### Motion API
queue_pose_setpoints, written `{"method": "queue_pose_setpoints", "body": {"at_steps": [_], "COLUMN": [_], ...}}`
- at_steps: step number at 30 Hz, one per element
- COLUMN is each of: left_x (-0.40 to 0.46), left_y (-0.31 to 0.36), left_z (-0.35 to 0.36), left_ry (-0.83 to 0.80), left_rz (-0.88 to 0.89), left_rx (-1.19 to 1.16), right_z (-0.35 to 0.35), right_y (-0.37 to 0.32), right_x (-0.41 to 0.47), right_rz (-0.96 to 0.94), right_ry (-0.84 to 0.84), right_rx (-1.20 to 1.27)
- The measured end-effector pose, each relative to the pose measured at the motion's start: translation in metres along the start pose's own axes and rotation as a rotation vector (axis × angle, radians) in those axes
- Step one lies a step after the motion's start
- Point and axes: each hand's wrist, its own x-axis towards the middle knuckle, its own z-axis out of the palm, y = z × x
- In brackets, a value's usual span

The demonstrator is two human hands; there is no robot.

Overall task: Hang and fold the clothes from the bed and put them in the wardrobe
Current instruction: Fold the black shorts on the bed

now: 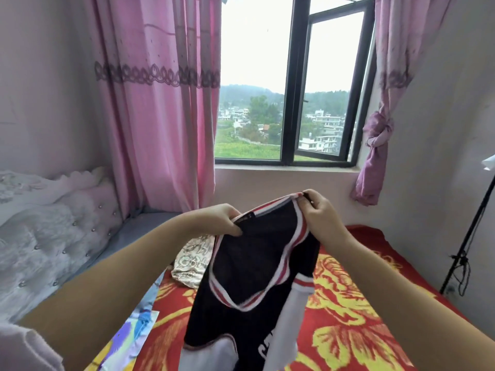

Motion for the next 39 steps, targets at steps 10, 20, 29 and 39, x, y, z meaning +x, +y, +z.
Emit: {"method": "queue_pose_setpoints", "body": {"at_steps": [10,20,29,39], "left_x": [-0.011,-0.013,-0.026,-0.036], "left_y": [-0.066,-0.033,-0.014,0.001], "left_z": [-0.018,-0.032,-0.045,-0.056], "left_ry": [0.576,0.479,0.046,-0.035], "left_rz": [-0.082,0.178,0.147,0.066], "left_rx": [-0.047,-0.132,0.135,0.117], "right_z": [-0.061,-0.099,-0.087,-0.064], "right_y": [-0.003,0.004,0.035,0.060], "right_x": [0.022,0.020,0.011,0.019], "right_rz": [-0.071,0.142,0.305,0.267], "right_ry": [-0.084,-0.324,-0.195,-0.033], "right_rx": [-0.165,-0.132,-0.001,-0.123]}}
